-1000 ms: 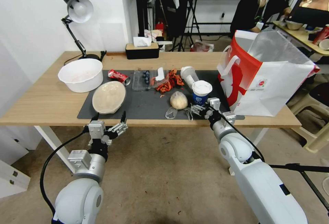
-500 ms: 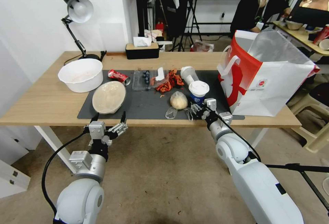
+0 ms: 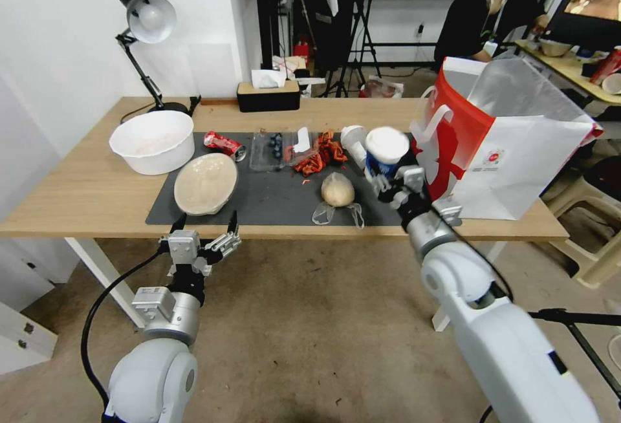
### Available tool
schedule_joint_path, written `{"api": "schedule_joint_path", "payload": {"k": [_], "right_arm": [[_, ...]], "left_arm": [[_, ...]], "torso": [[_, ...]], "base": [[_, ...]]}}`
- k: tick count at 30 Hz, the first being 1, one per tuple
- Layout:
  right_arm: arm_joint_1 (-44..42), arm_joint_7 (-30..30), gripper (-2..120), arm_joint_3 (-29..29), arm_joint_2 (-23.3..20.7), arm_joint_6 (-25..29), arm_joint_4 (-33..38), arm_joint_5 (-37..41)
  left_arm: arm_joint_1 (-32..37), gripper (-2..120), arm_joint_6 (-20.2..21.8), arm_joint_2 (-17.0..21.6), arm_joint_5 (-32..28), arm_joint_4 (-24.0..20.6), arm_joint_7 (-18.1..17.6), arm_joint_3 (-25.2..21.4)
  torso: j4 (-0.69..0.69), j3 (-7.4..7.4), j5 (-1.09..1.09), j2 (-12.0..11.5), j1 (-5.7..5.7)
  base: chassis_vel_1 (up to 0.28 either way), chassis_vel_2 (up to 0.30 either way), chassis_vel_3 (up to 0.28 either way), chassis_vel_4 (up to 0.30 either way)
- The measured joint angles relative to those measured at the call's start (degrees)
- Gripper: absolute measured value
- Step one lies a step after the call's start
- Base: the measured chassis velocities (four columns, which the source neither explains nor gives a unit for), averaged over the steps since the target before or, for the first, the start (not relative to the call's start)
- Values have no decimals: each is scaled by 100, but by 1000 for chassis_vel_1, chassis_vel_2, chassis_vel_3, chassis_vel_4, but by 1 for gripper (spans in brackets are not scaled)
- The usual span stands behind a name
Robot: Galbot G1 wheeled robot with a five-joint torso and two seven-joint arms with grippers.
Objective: Pick up the trash from the table and place it into the takeout bag.
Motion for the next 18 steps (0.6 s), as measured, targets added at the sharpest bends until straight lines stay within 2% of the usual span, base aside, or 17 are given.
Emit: {"api": "schedule_joint_path", "payload": {"k": [3, 4, 7, 8, 12, 18], "right_arm": [[359, 382, 25, 452, -306, -494, 498, 728], [359, 382, 25, 452, -306, -494, 498, 728], [769, 775, 25, 909, -687, -862, 745, 1444], [769, 775, 25, 909, -687, -862, 745, 1444], [1271, 1481, 24, 1200, -1155, -1328, 661, 2066], [1620, 2122, 24, 1254, -1357, -1805, 298, 2494]], "left_arm": [[13, 100, -15, 1, 17, -1, -1, -6], [13, 100, -15, 1, 17, -1, -1, -6], [25, 100, -35, -10, 46, -1, -1, 12], [25, 100, -35, -10, 46, -1, -1, 12], [31, 100, -62, -39, 93, 0, 2, 87], [33, 100, -93, -57, 129, 5, 6, 177]], "torso": [[0, 0, -1, 0, 0], [0, 0, -1, 0, 0], [-1, 0, 1, 0, 0], [-1, 0, 1, 0, 0], [0, 0, -1, 0, 0], [0, 1, 1, 0, 0]], "base": [[0, 0, 0, 0], [0, 0, 0, 0], [0, 0, 0, 0], [0, 0, 0, 0], [0, 0, 0, 0], [0, 0, 0, 0]]}}
